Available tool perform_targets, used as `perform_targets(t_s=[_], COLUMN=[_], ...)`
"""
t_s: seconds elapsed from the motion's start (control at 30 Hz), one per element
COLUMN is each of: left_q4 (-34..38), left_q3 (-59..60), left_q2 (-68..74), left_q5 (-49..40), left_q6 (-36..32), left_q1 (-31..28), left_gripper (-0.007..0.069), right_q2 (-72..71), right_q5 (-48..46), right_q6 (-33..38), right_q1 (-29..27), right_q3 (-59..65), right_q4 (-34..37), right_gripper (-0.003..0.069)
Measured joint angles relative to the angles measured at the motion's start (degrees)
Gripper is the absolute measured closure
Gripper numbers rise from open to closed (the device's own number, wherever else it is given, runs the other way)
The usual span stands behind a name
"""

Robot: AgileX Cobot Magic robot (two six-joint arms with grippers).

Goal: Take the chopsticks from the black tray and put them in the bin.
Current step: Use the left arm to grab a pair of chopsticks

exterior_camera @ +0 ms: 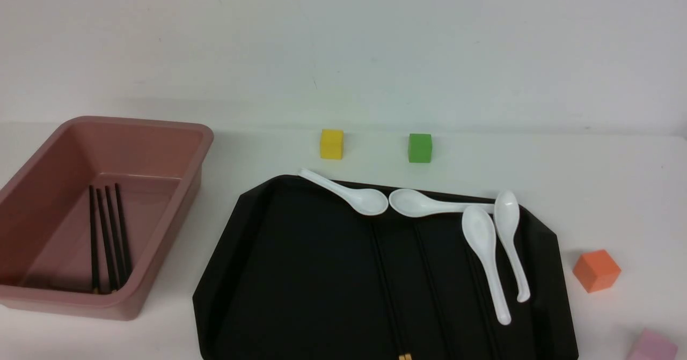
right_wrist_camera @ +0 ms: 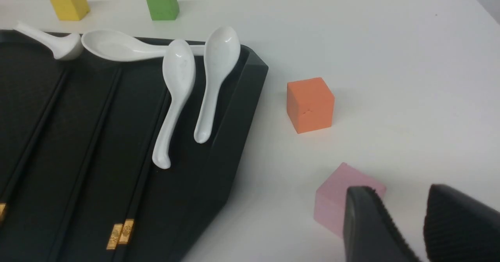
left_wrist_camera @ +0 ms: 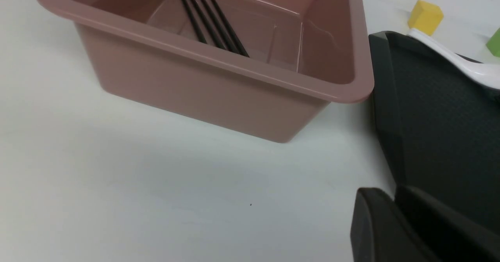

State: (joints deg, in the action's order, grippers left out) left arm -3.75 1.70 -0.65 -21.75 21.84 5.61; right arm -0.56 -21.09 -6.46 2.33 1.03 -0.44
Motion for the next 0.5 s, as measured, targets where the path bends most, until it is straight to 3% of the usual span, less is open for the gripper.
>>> perform_targets(t_s=[0.5], left_q4=[-1.0], left_q3=[0.0], left_q2=[0.0], left_q5=[0.3], left_q6=[0.0], left_q1=[0.0], left_gripper=[0.053], right_q2=[0.0], right_q5=[0.0], right_q6=[0.0], right_q1=[0.0], right_q3=[0.0], right_q4=[0.0], right_gripper=[0.0419])
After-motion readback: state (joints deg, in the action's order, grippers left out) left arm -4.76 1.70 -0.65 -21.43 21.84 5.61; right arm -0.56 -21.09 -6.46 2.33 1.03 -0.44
